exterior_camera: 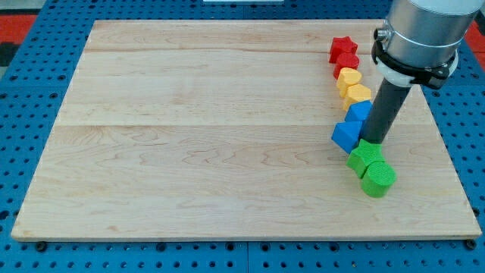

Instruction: Move the blue triangle towards the green circle

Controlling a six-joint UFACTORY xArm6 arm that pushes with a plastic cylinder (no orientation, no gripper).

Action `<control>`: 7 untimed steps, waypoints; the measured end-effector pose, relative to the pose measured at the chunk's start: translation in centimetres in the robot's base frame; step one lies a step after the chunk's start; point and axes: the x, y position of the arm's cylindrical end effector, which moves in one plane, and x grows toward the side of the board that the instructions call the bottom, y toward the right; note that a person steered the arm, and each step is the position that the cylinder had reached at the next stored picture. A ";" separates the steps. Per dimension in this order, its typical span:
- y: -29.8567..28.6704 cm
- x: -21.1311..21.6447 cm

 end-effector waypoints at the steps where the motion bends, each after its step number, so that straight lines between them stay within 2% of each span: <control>1: 1.3 0.4; 3: 1.7 0.4; 4: 0.9 -1.9; 7: -1.9 -3.2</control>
